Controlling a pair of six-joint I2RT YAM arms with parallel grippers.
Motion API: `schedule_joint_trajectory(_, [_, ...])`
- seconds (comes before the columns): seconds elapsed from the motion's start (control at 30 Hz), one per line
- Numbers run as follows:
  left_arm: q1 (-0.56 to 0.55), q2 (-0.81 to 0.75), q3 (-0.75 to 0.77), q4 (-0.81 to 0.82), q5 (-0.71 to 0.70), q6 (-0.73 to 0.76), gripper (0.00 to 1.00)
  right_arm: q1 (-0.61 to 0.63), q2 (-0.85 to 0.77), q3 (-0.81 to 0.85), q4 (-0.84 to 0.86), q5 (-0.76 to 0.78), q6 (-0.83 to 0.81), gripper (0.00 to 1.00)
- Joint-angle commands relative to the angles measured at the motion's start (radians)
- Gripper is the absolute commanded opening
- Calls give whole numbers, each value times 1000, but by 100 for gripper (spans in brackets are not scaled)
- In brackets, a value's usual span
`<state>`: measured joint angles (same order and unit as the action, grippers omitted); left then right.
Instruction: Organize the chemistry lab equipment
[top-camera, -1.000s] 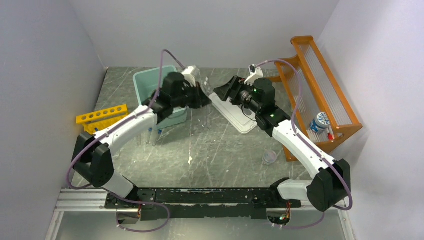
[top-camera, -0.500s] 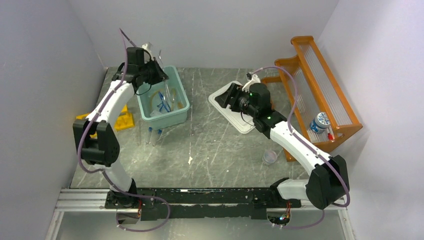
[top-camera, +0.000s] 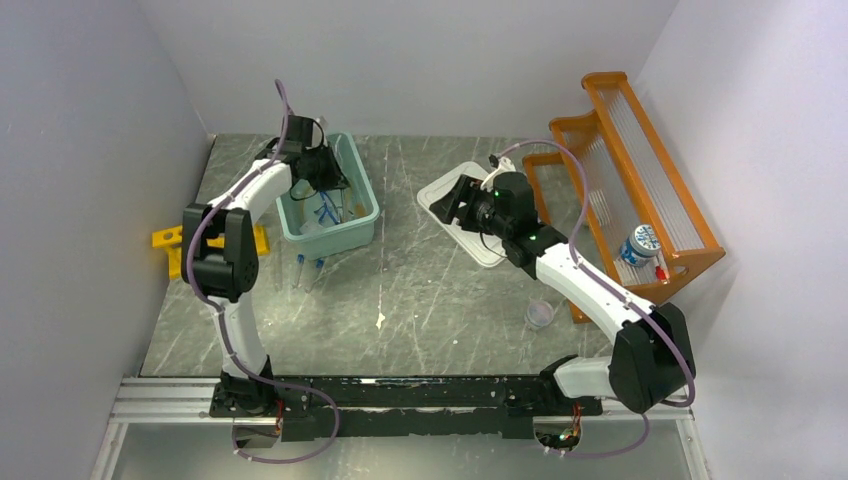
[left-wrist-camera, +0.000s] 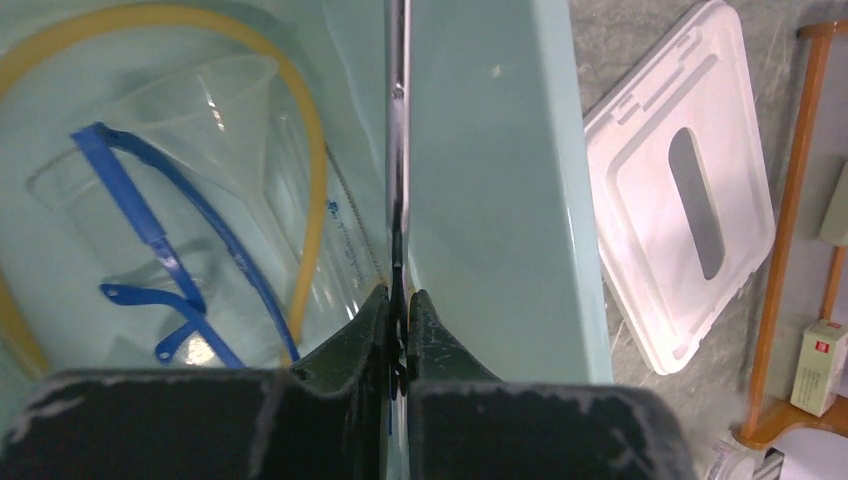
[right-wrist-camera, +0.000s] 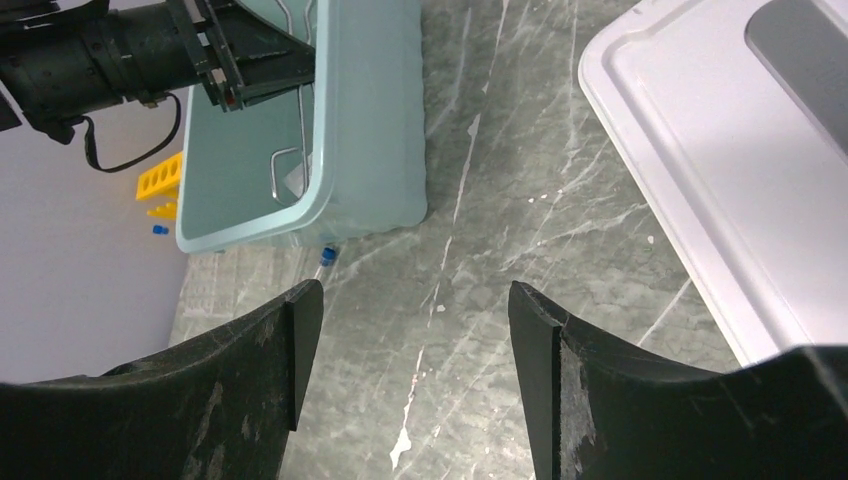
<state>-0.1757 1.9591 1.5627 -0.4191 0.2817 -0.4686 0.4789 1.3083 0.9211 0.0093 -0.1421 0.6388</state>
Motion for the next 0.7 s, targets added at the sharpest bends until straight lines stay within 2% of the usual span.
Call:
schedule_joint_trajectory(0.0, [-31, 34, -35, 88, 56, -53, 5, -6, 19, -14, 32, -6, -7, 71])
schedule_joint_trajectory(0.23, [-49, 51, -86, 151, 33, -101, 14, -6, 34, -18, 37, -9, -11, 71])
schedule_joint_trajectory(0.37, [-52, 52, -76, 133, 6, -83, 27, -6, 37, -17, 35, -2, -13, 71])
schedule_joint_trajectory(0.5, [-58, 18, -39, 80, -27, -38, 40, -5, 40, -15, 32, 0, -16, 71])
schedule_joint_trajectory(0.67, [-60, -45, 43, -53, -90, 48, 50, -4, 57, -1, 39, -17, -39, 71])
